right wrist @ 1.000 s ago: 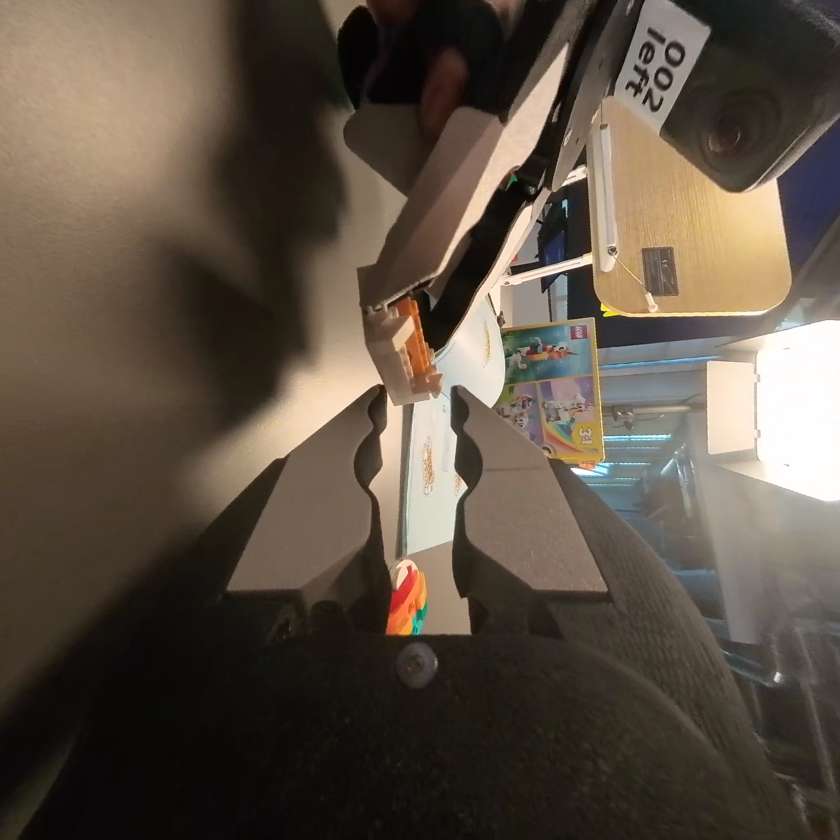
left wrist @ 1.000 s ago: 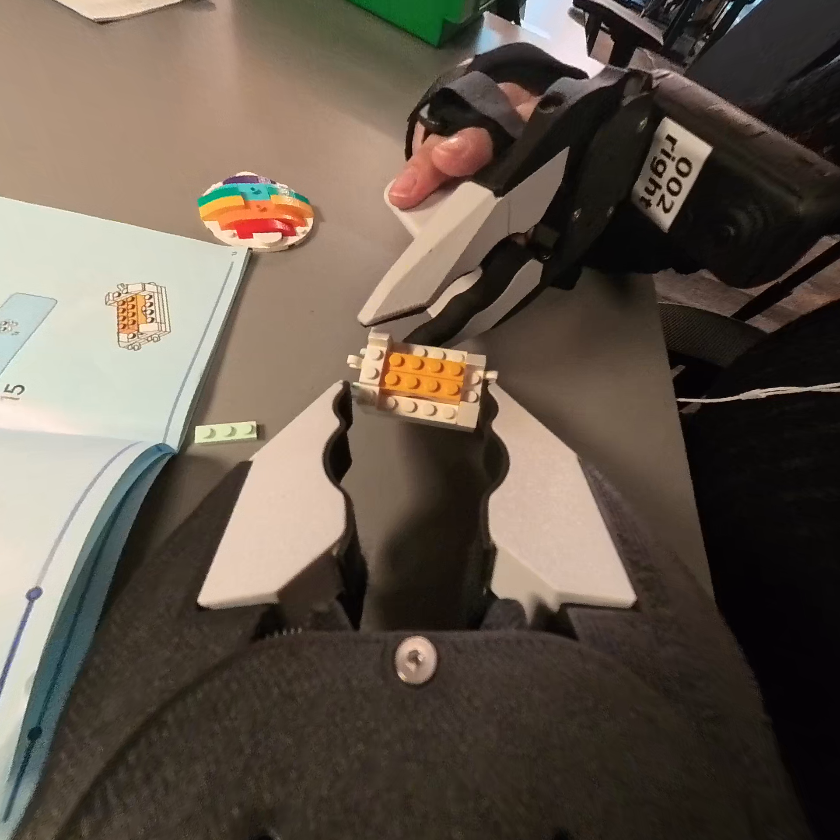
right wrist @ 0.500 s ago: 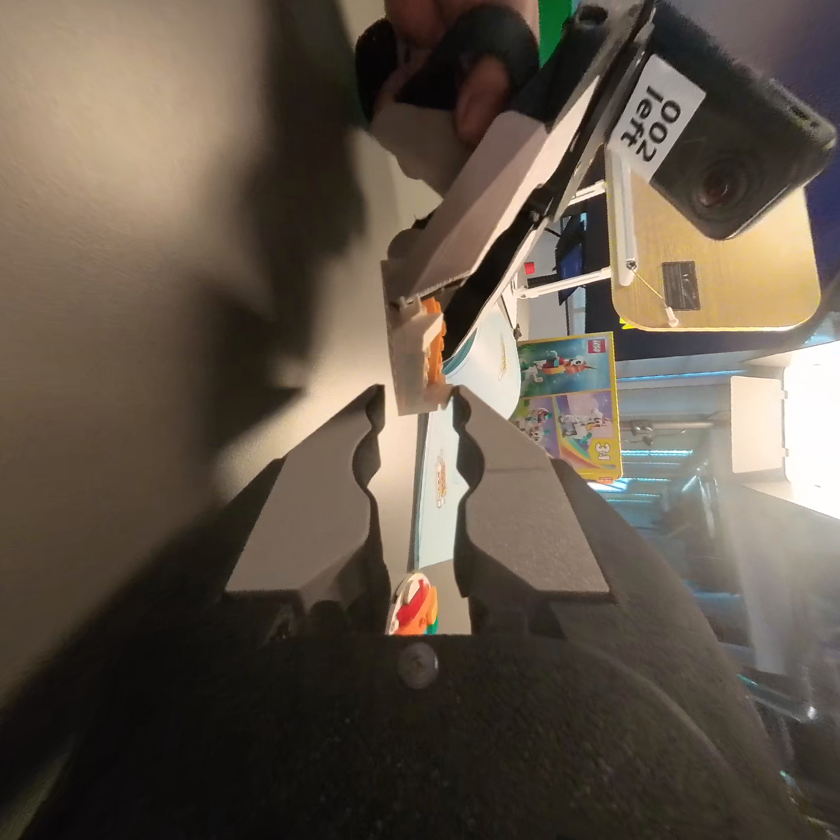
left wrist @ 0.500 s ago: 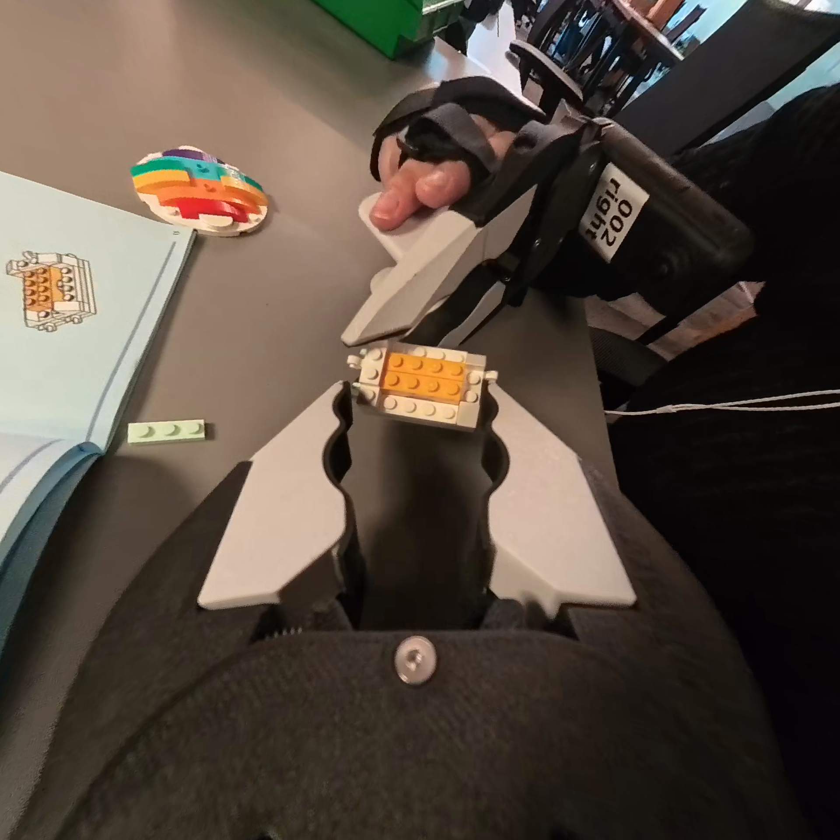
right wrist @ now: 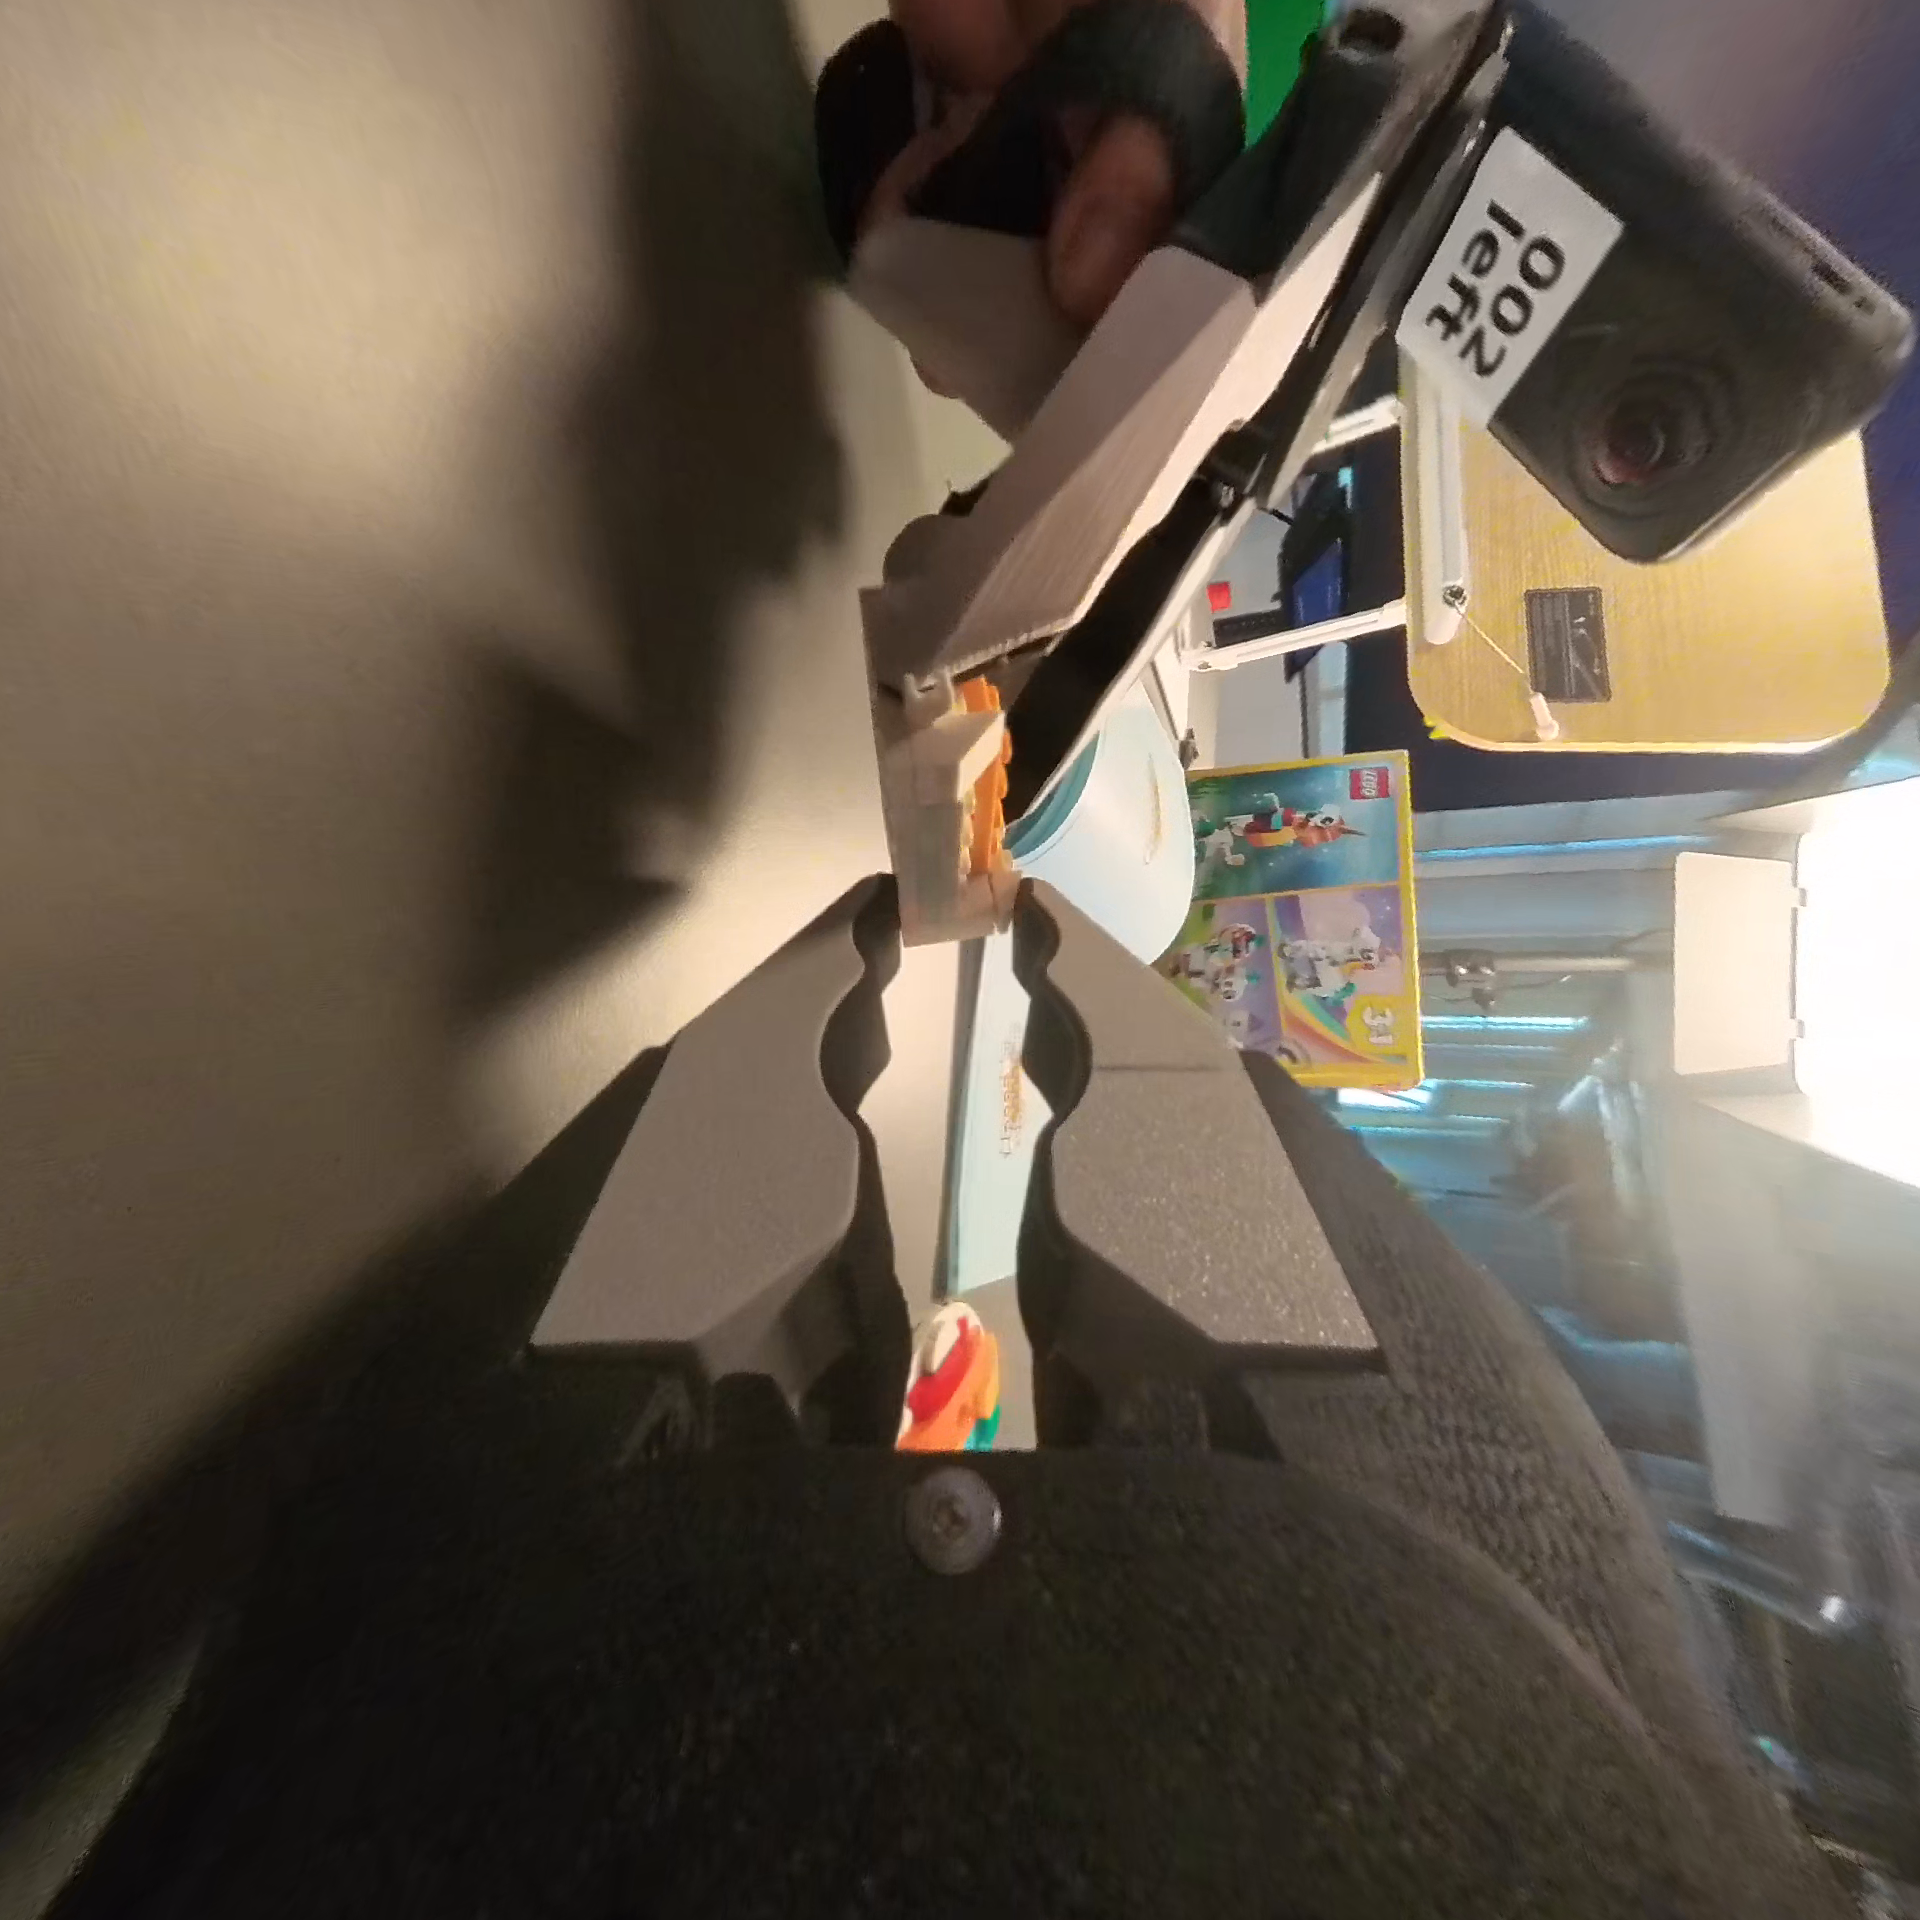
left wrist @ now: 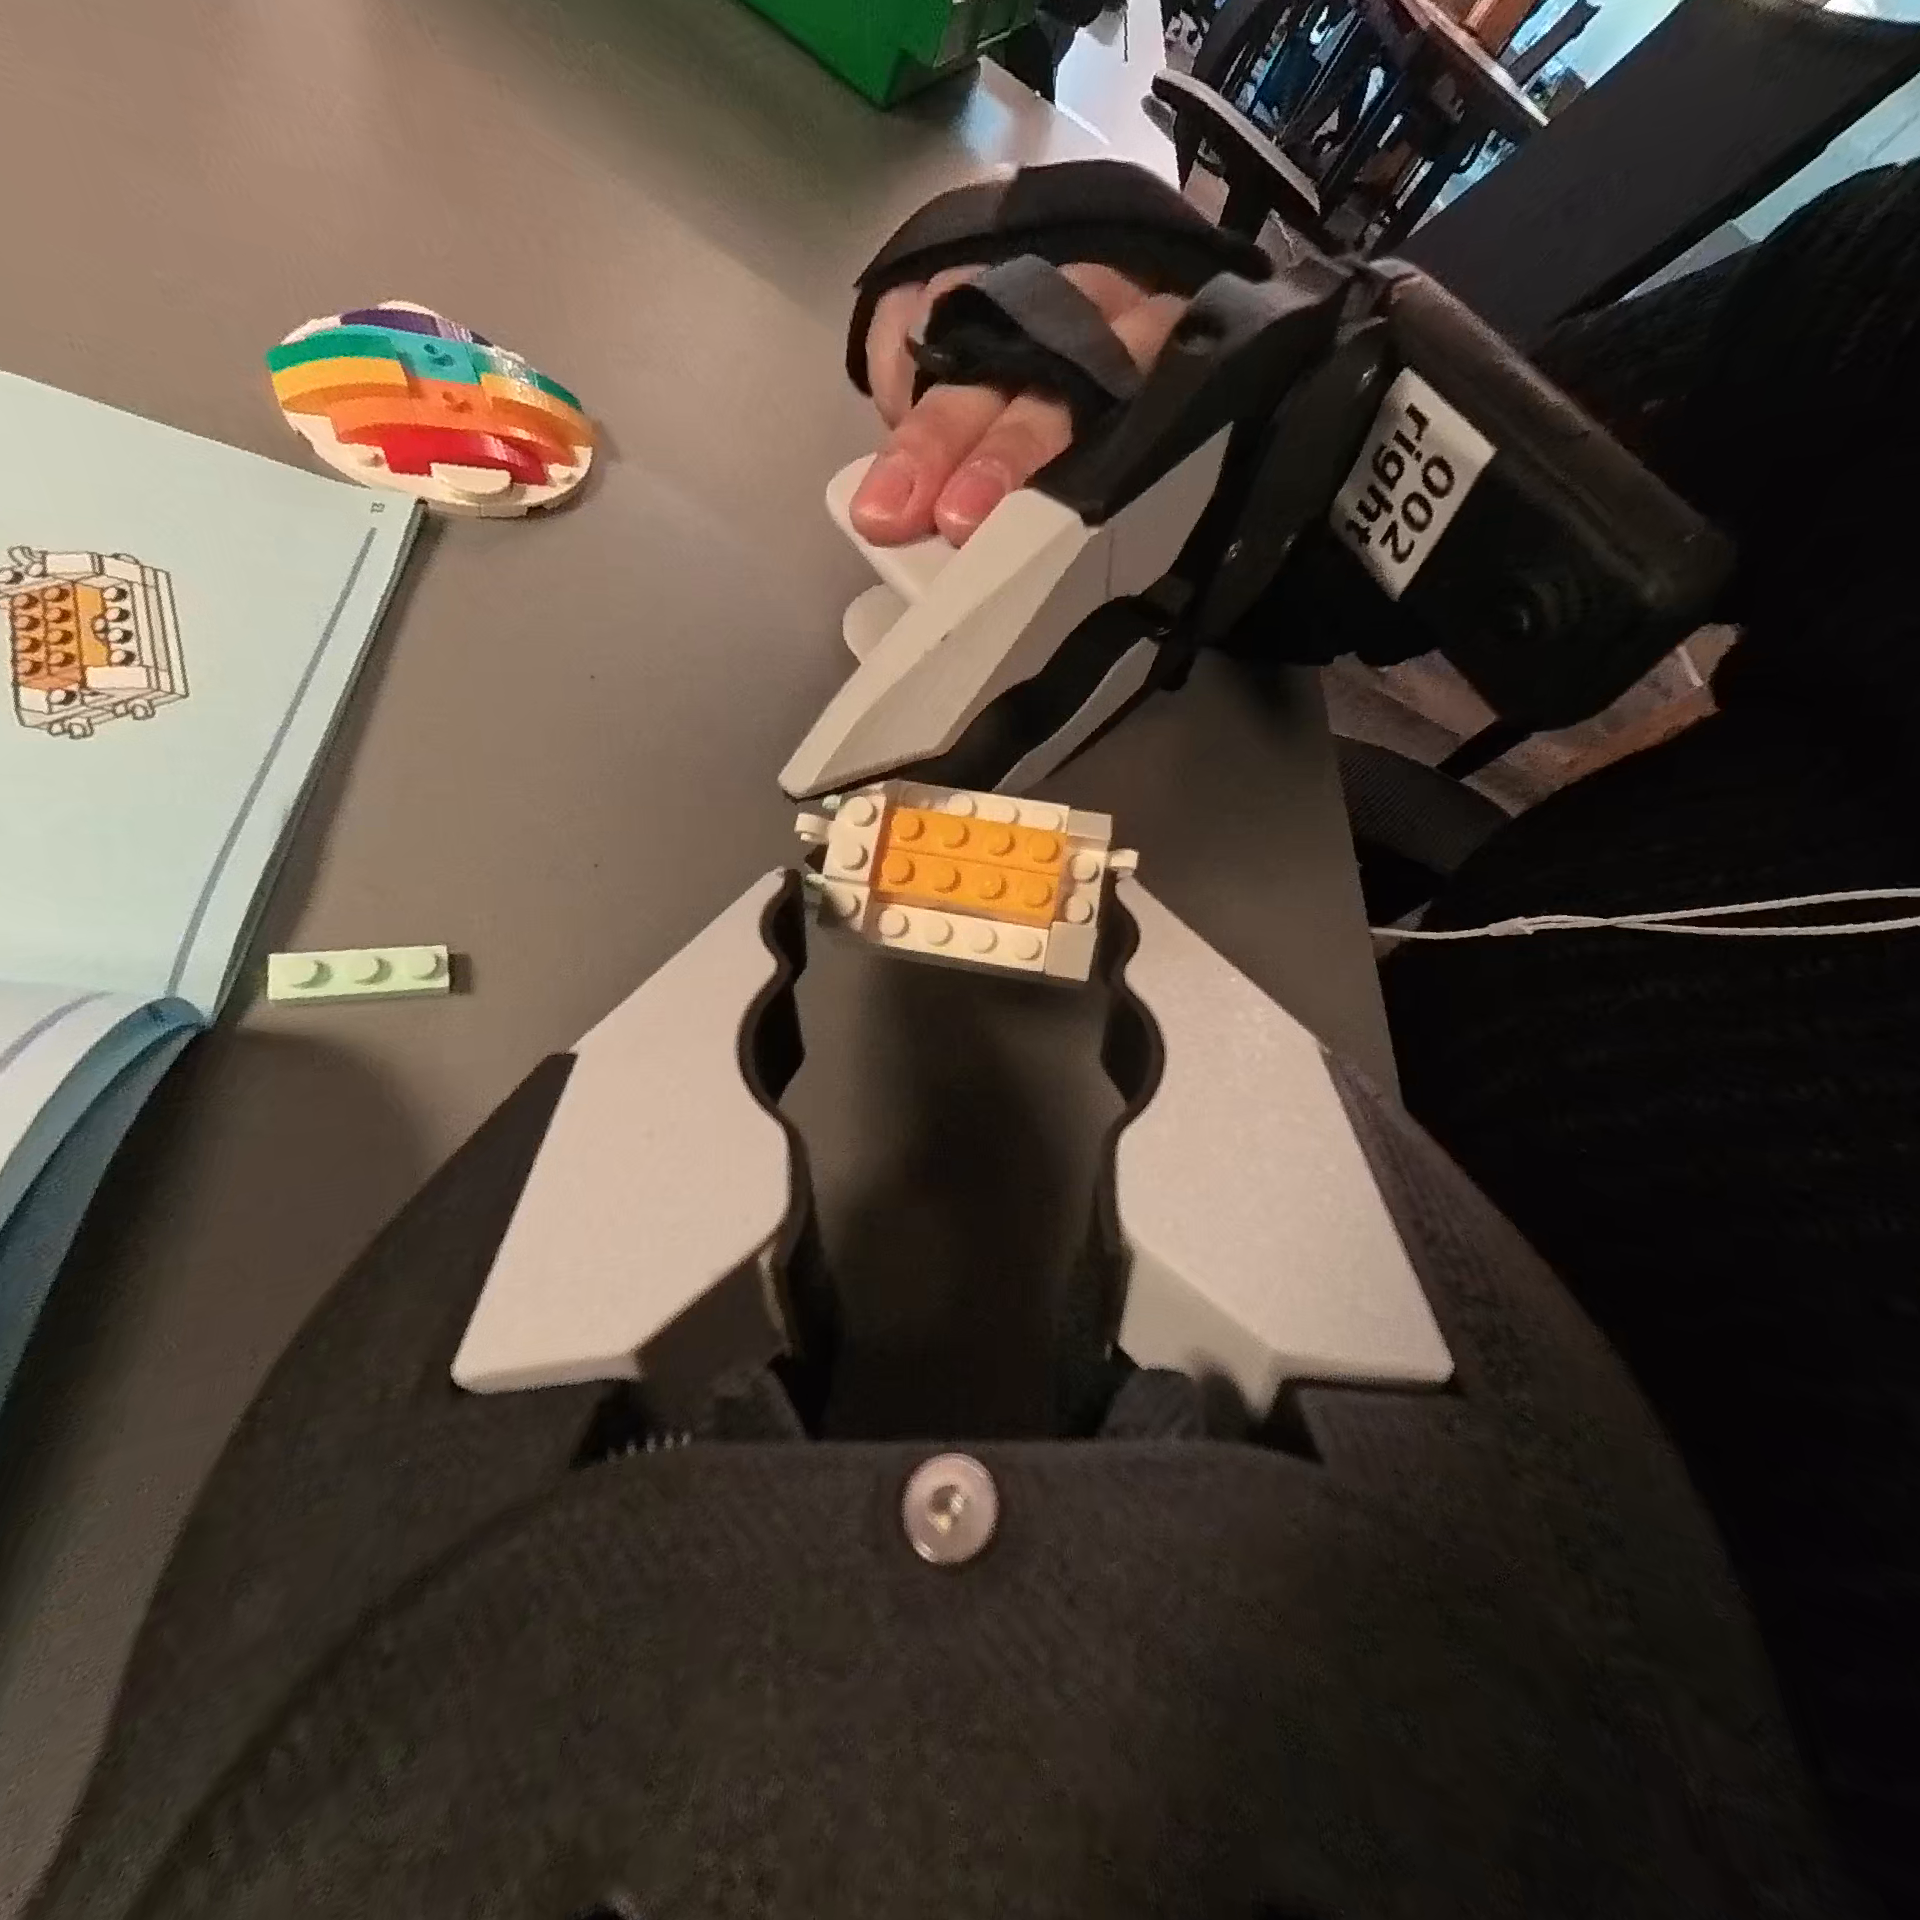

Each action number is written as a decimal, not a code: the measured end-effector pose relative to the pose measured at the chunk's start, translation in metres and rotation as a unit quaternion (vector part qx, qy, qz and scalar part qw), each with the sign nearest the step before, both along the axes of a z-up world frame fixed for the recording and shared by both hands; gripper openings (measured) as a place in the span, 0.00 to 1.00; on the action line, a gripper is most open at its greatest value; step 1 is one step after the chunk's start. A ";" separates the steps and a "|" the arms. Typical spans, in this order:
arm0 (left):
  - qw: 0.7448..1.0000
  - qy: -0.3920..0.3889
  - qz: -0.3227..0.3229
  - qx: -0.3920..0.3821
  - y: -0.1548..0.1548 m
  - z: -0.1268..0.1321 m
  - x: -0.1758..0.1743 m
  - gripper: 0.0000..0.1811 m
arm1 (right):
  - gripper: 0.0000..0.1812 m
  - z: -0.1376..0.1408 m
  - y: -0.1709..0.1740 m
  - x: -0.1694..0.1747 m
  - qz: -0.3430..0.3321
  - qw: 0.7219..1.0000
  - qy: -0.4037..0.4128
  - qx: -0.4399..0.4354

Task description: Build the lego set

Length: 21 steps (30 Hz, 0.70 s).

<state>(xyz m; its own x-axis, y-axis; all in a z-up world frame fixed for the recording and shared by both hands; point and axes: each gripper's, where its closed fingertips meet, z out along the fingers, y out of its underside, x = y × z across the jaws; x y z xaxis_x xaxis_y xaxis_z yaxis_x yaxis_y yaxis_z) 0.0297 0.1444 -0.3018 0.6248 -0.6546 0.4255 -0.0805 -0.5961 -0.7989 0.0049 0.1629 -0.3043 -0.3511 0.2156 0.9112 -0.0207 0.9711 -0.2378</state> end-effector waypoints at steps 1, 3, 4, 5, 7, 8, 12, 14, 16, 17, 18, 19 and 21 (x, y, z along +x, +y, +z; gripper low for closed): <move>1.000 0.002 -0.001 -0.001 0.000 -0.001 0.000 0.31 | 0.11 -0.001 0.000 0.000 0.002 1.000 0.000 0.008; 1.000 0.004 -0.004 -0.004 -0.001 -0.002 0.000 0.31 | 0.11 -0.001 -0.002 0.000 0.013 0.999 0.010 0.034; 1.000 0.003 -0.004 -0.003 -0.001 -0.002 0.000 0.31 | 0.12 -0.001 -0.002 0.001 0.021 0.998 0.021 0.053; 1.000 0.000 -0.004 -0.007 -0.002 -0.002 0.000 0.30 | 0.12 0.000 -0.003 0.001 0.026 0.997 0.031 0.071; 1.000 -0.016 0.000 -0.017 -0.001 -0.001 -0.002 0.26 | 0.12 0.000 -0.005 0.001 0.032 0.994 0.042 0.098; 1.000 -0.023 0.000 -0.020 -0.001 -0.001 -0.002 0.26 | 0.12 -0.001 -0.005 0.001 0.030 0.994 0.040 0.098; 0.998 -0.052 0.015 -0.022 0.003 0.007 -0.005 0.27 | 0.12 0.003 -0.002 -0.002 0.012 0.999 0.026 0.022; 0.997 -0.074 0.015 -0.007 0.004 0.017 -0.006 0.32 | 0.12 0.004 0.002 -0.004 -0.012 0.998 -0.008 -0.069; 0.996 -0.085 0.022 0.023 0.006 0.029 -0.009 0.37 | 0.12 0.004 0.009 -0.006 -0.036 0.990 -0.028 -0.134; 0.996 -0.073 0.029 0.051 0.008 0.033 -0.012 0.37 | 0.12 0.003 0.012 -0.007 -0.047 0.986 -0.040 -0.158; 0.995 -0.047 0.035 0.084 0.010 0.035 -0.015 0.37 | 0.12 0.002 0.016 -0.007 -0.058 0.981 -0.051 -0.180; 0.992 -0.011 0.037 0.117 0.010 0.036 -0.017 0.36 | 0.12 0.003 0.019 -0.008 -0.063 0.977 -0.053 -0.198; 0.981 0.062 0.035 0.179 0.010 0.036 -0.017 0.34 | 0.12 0.003 0.023 -0.009 -0.073 0.972 -0.058 -0.216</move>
<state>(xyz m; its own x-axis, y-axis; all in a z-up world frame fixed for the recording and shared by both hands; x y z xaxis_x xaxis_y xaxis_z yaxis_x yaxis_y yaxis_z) 0.0132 0.1539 -0.2655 0.7062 -0.7018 0.0942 -0.1588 -0.2866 -0.9448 -0.0036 0.1855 -0.3010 -0.3822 0.6240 0.6816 0.1609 0.7713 -0.6158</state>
